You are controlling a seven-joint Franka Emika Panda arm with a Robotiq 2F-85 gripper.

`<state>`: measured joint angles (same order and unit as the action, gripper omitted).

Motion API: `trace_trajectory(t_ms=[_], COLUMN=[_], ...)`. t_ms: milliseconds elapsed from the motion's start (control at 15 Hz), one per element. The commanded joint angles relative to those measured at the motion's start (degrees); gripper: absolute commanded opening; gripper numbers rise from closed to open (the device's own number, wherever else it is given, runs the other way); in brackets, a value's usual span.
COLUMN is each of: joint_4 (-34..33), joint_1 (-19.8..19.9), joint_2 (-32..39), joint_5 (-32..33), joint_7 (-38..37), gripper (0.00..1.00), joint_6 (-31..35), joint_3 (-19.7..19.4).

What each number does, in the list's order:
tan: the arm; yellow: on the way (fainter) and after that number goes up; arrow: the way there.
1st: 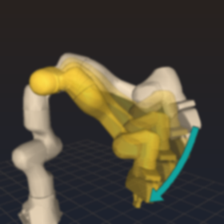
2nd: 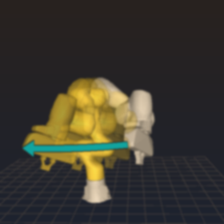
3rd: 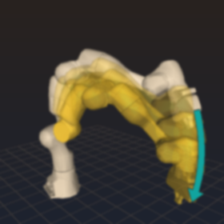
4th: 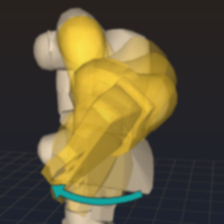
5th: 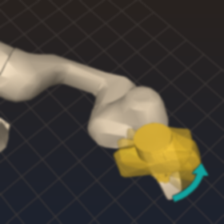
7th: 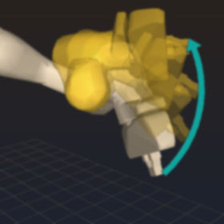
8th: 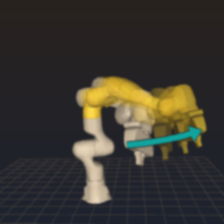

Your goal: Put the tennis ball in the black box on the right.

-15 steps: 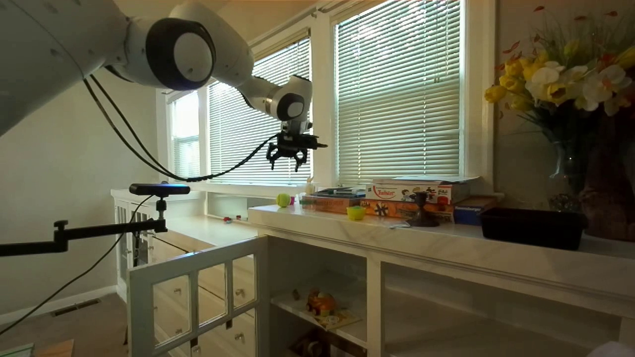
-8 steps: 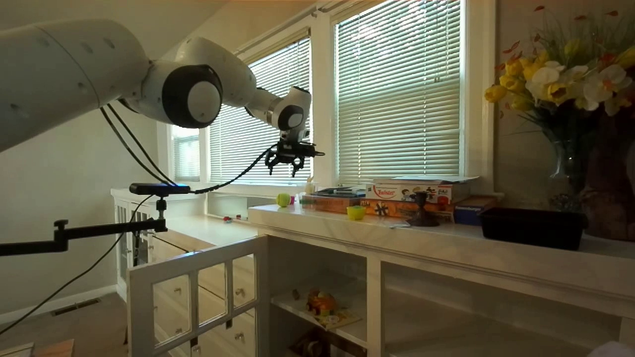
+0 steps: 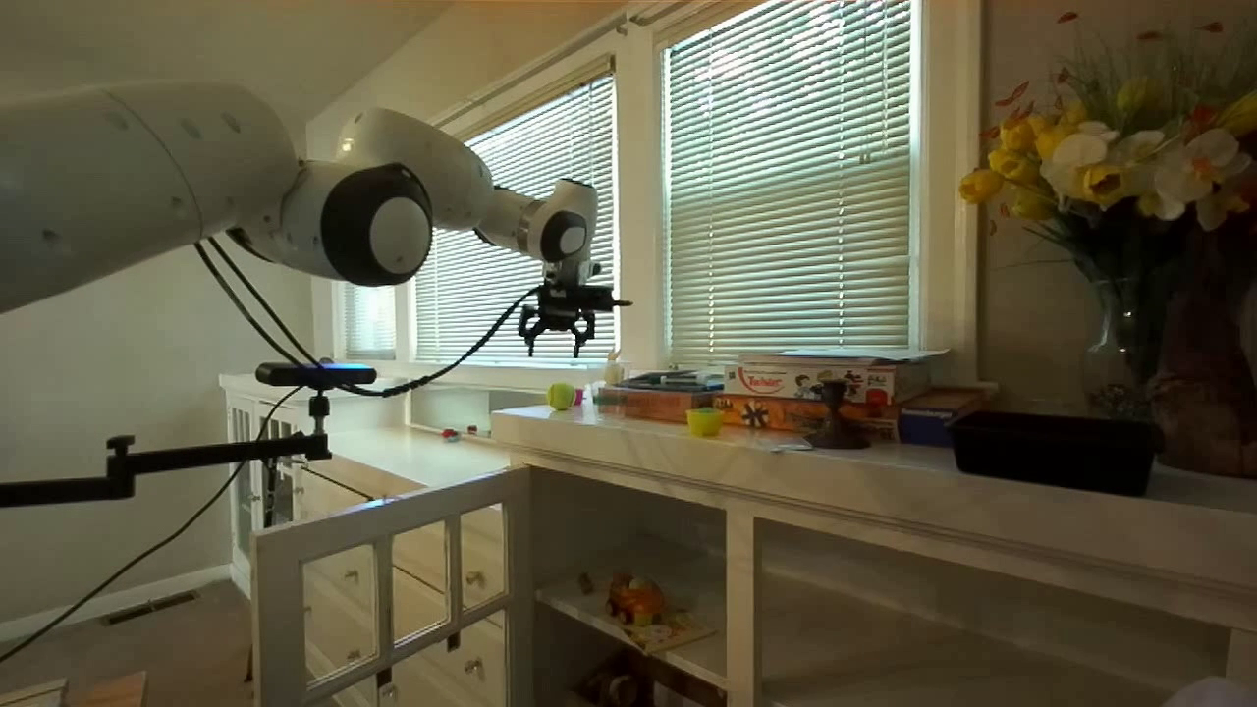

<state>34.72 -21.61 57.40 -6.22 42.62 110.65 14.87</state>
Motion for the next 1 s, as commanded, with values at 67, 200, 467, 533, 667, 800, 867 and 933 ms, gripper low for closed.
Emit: trace_trajectory(t_ms=[67, 200, 467, 533, 667, 800, 867, 933], joint_4=[-8.4, -10.0, -12.9, -13.7, -8.7, -8.2, -8.2, -8.2], joint_1=[-2.7, -3.2, -4.1, -4.4, -4.0, -3.3, -3.4, -3.4], joint_2=[4.6, 6.0, 8.5, 8.9, 6.3, 6.0, 6.0, 6.0], joint_5=[3.5, 4.2, 4.4, 4.4, 3.8, 3.3, 3.3, 3.3], joint_7=[-3.6, -4.2, -5.8, -6.5, -7.9, -5.7, -6.0, -6.1], gripper=[1.00, 1.00, 1.00, 1.00, 1.00, 1.00, 1.00, 1.00], joint_6=[-4.0, -4.3, -3.0, -2.5, 1.1, 0.2, 0.9, 1.3], joint_3=[-2.9, -3.5, -4.3, -4.6, -4.4, -3.6, -3.5, -3.5])
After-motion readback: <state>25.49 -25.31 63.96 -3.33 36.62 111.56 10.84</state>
